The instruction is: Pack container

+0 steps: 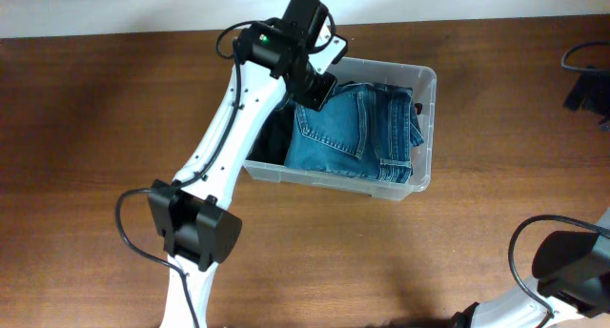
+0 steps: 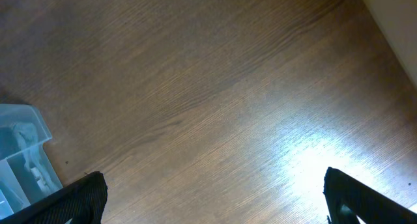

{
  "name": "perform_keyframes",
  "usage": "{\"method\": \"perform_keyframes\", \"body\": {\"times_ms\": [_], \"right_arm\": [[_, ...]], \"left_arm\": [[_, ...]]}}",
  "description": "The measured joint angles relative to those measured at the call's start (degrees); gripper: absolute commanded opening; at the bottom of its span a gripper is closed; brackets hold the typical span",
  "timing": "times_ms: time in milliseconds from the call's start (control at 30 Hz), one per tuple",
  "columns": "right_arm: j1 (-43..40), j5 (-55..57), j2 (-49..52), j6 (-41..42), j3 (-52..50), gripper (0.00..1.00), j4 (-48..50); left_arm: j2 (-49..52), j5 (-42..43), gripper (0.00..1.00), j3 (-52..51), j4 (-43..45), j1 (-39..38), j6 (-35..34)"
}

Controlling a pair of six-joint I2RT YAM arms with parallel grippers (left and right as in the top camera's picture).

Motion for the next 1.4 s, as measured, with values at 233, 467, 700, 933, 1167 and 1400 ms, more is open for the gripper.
{"method": "perform_keyframes", "body": {"times_ms": [233, 467, 700, 933, 1167, 1400], "right_arm": [[0.0, 0.0, 0.0, 0.0, 0.0, 0.98, 0.0], [0.0, 0.0, 0.0, 0.0, 0.0, 0.98, 0.0], [0.0, 0.0, 0.0, 0.0, 0.0, 0.99, 0.0], [0.0, 0.0, 0.0, 0.0, 0.0, 0.99, 0.0], [0.0, 0.0, 0.0, 0.0, 0.0, 0.99, 0.0], [0.0, 0.0, 0.0, 0.0, 0.0, 0.98, 0.0]], "left_arm": [[-0.5, -5.5, 0.01, -0.4, -1.4, -0.5, 0.0], [-0.6, -10.7, 0.11, -5.1, 1.5, -0.5, 0.0], [-0.7, -17.1, 0.79, -9.9, 4.0, -0.2, 0.7], [-1.6, -27.8, 0.99, -10.1, 3.0, 0.1, -4.5], [-6.2, -23.8, 0.96, -8.5, -0.7, 0.1, -10.0], [-11.9, -10.6, 0.33, -7.2, -6.8, 0.1, -15.8]]}}
